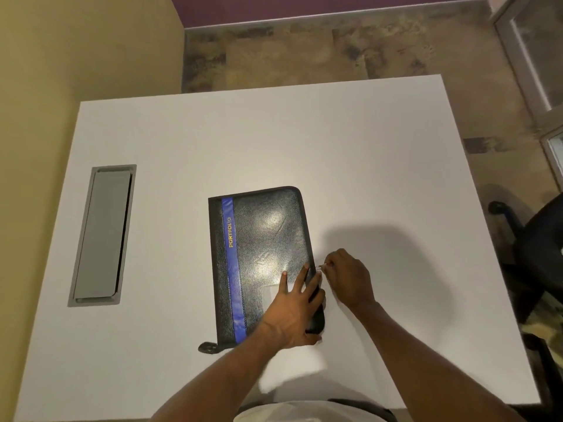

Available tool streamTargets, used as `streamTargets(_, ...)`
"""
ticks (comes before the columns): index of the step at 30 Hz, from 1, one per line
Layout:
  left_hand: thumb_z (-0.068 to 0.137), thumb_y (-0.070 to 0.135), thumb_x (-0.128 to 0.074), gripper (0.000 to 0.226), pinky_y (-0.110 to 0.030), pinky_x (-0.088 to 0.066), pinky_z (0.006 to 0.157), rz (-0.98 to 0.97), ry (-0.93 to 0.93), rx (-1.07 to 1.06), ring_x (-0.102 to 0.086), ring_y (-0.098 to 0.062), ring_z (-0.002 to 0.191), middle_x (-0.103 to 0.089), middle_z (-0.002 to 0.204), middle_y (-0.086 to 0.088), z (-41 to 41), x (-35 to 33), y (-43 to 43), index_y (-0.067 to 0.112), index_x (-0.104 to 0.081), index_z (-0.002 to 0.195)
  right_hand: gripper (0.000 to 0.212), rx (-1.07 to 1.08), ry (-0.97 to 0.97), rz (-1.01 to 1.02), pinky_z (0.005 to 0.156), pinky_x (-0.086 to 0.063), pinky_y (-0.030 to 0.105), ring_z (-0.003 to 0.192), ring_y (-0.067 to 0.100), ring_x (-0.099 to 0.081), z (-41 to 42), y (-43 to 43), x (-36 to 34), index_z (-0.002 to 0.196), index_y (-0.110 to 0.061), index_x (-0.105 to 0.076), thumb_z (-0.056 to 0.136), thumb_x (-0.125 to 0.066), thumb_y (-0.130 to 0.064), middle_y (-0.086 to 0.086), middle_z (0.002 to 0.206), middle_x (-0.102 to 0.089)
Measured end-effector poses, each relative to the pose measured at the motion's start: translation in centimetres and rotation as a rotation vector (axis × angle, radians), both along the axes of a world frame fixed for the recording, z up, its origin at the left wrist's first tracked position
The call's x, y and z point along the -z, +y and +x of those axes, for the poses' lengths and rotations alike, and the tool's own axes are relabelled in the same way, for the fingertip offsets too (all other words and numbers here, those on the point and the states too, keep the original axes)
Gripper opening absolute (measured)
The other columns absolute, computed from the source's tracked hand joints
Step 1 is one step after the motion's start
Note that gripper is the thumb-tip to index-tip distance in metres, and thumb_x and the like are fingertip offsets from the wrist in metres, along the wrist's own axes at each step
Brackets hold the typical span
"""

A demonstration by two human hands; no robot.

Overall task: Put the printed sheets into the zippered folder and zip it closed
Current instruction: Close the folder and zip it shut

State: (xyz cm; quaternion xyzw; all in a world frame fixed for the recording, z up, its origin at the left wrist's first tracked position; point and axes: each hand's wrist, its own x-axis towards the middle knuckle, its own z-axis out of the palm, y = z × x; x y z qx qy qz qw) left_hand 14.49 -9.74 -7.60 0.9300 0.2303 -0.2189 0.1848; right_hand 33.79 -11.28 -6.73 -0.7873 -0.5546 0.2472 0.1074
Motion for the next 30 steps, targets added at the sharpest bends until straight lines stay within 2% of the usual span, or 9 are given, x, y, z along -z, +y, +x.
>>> streamTargets(5,0.067,0.080,-0.062,0.106,-0.082,-0.012,0.112,-0.028,0.008,-0.019,-0.008,-0.050,0.157,-0.019,0.169,-0.016,-0.1,0.4,-0.2,0.014,-0.041,0.147,0.016,-0.021,0.005,0.012,0.078,-0.052,0.042,0.084,0.028,-0.066,0.8,4.8,-0.4,0.097,-0.013,-0.070,0.100,-0.062,-0.027,0.004,0.100,-0.067)
streamTargets(9,0.068,0.079,-0.060,0.101,-0.086,0.002,0.110,-0.017,0.032,-0.015,-0.009,-0.051,0.156,-0.020,0.168,-0.018,-0.2,0.4,-0.1,0.014,-0.046,0.143,0.017,-0.044,-0.024,0.049,0.077,-0.053,0.047,0.084,0.031,-0.066,1.5,8.6,-0.3,0.096,-0.009,-0.070,0.100,-0.062,-0.022,0.009,0.099,-0.067)
streamTargets(15,0.081,0.076,-0.059,0.098,-0.086,0.005,0.108,0.025,0.033,0.082,0.005,-0.046,0.159,-0.008,0.173,-0.016,-1.7,0.1,-0.3,0.014,-0.035,0.154,0.015,-0.042,-0.084,0.065,0.081,-0.052,0.047,0.090,0.032,-0.065,3.0,14.2,-0.3,0.096,-0.009,-0.071,0.099,-0.064,-0.022,0.010,0.102,-0.067)
streamTargets(18,0.084,0.077,-0.055,0.097,-0.084,0.009,0.109,0.010,0.001,0.077,0.006,-0.043,0.160,-0.005,0.174,-0.014,-1.9,0.1,0.2,0.016,-0.032,0.156,0.012,-0.074,-0.132,0.094,0.077,-0.054,0.048,0.087,0.035,-0.066,3.6,16.3,-0.5,0.090,-0.008,-0.072,0.094,-0.071,-0.019,0.011,0.097,-0.068)
streamTargets(21,0.088,0.074,-0.047,0.089,-0.077,0.006,0.117,0.035,-0.133,-0.074,-0.006,-0.036,0.161,-0.016,0.173,-0.014,-1.2,0.2,2.0,0.018,-0.038,0.156,0.012,-0.162,-0.175,0.107,0.070,-0.056,0.049,0.084,0.039,-0.067,3.7,17.3,-0.7,0.085,-0.004,-0.073,0.091,-0.075,-0.014,0.014,0.091,-0.068)
streamTargets(25,0.095,0.065,-0.042,0.084,-0.068,-0.018,0.122,0.125,-0.173,-0.395,-0.008,-0.030,0.162,-0.013,0.174,-0.010,0.3,0.3,10.0,0.016,-0.031,0.162,0.013,-0.119,-0.105,0.055,0.080,-0.053,0.047,0.091,0.036,-0.065,3.8,17.8,-0.4,0.095,-0.007,-0.072,0.096,-0.068,-0.020,0.012,0.104,-0.067)
streamTargets(30,0.099,0.060,-0.039,0.081,-0.067,-0.009,0.125,0.201,-0.148,-0.731,0.000,-0.030,0.162,-0.005,0.175,-0.010,0.1,0.2,20.8,0.015,-0.022,0.164,0.013,-0.047,-0.013,0.026,0.082,-0.052,0.045,0.088,0.033,-0.065,3.8,17.6,-0.1,0.095,-0.010,-0.068,0.098,-0.064,-0.022,0.008,0.105,-0.065)
